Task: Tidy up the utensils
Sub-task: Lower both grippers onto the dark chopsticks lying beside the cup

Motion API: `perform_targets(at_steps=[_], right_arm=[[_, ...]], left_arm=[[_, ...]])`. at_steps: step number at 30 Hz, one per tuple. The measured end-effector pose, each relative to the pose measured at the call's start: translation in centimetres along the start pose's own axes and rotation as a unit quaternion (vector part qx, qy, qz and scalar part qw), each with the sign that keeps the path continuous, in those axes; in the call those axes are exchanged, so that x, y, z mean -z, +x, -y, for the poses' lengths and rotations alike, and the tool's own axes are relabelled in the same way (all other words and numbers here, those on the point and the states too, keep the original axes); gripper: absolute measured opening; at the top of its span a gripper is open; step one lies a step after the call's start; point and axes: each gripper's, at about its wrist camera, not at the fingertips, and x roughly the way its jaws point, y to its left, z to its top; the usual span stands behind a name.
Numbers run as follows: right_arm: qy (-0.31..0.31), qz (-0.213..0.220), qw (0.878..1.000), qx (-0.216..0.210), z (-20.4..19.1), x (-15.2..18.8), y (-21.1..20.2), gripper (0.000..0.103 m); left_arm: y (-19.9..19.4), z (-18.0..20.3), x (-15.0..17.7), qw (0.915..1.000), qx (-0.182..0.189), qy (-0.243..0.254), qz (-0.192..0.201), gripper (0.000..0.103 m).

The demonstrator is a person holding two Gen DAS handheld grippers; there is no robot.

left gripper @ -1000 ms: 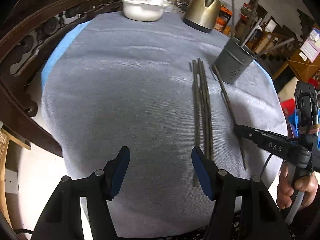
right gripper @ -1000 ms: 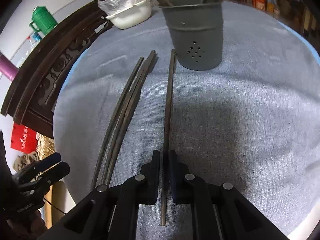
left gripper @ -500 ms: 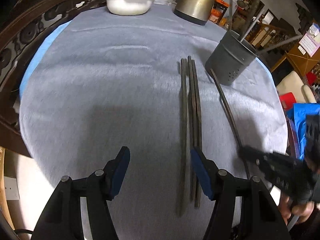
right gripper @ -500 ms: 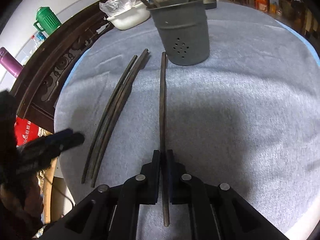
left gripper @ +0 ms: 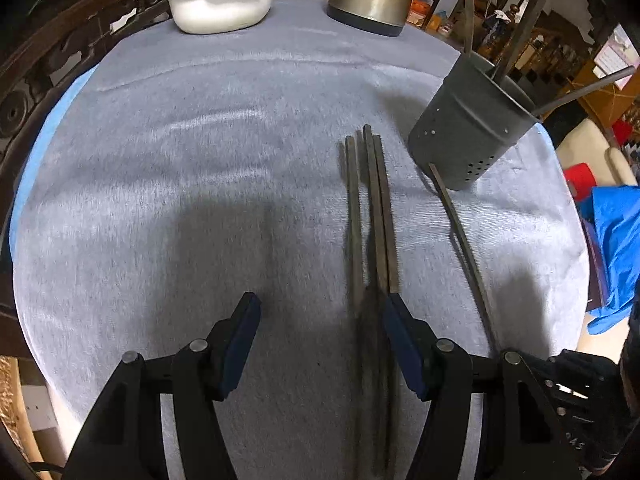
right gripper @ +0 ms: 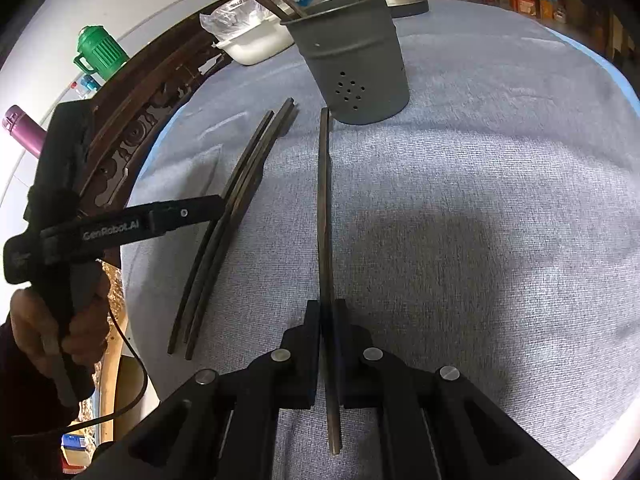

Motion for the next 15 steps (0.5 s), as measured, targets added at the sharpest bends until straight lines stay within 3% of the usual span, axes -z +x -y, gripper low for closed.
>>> perform_targets(at_steps=[7,11,15], right_arm=[[0.001,0.0,1.0,0.002,0.0,0.1,0.0,0.008],[0.002,0.002,1.0,0.002,0.0,0.2,0.0,0.008],[0.002,0.002,1.0,0.004,-0.2,0.1,0.0,0.009]], left_arm=[[-0.3,-1.0,0.5,0.9998,-0.018,0.004,0.0,0.065],[-0.6,-1.6,0.6,0.9999,0.009,-0.013,-0.003,0.065],[-0.3,-1.4,0.0,0.9998,0.009,-0.015,-0.003,0.065]])
